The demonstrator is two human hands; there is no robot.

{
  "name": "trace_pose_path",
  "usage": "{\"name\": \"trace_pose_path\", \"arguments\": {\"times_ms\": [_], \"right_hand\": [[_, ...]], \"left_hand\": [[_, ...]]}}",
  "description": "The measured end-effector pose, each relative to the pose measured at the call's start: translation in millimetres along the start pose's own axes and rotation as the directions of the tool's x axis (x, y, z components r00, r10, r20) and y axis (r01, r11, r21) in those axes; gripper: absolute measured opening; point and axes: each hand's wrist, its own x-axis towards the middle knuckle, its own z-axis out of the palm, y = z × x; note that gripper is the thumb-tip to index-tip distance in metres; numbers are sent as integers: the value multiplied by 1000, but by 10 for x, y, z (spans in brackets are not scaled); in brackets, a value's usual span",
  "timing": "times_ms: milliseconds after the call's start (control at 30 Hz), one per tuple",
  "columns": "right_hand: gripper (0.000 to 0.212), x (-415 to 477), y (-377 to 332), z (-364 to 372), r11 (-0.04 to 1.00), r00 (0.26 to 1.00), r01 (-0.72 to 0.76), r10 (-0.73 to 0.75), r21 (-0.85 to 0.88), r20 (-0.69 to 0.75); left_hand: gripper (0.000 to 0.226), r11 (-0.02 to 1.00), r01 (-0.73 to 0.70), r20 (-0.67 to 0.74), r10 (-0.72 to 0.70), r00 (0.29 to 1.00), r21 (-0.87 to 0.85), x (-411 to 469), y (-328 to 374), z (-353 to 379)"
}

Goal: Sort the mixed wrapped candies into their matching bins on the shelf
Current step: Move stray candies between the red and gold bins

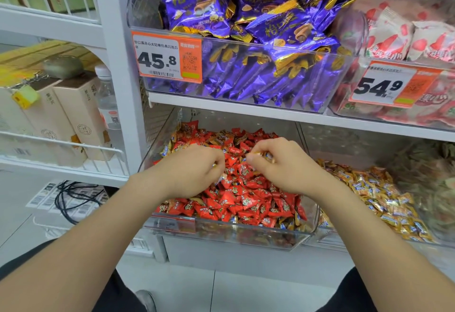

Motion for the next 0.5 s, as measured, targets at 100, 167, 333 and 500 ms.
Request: {"name": "trace_pose_path", "arguments": {"times_ms": [100, 167, 333, 500], "right_hand": [[38, -17, 9, 1, 999, 999, -31, 31, 33, 8], [38, -21, -9, 22, 998, 1000, -14, 13, 57, 19], [24, -61, -189, 109, 980, 986, 138, -149, 140, 73], [39, -64, -316, 351, 981, 983, 178, -173, -78, 65]], "left_hand": [[34, 999, 16, -40, -18, 999, -37, -19, 20, -33], [40, 996, 35, -69, -41, 997, -84, -30, 23, -55], [46, 982, 84, -114, -104, 988, -167, -69, 11, -153], [27, 973, 99, -45, -110, 993, -208, -173, -88, -177]]}}
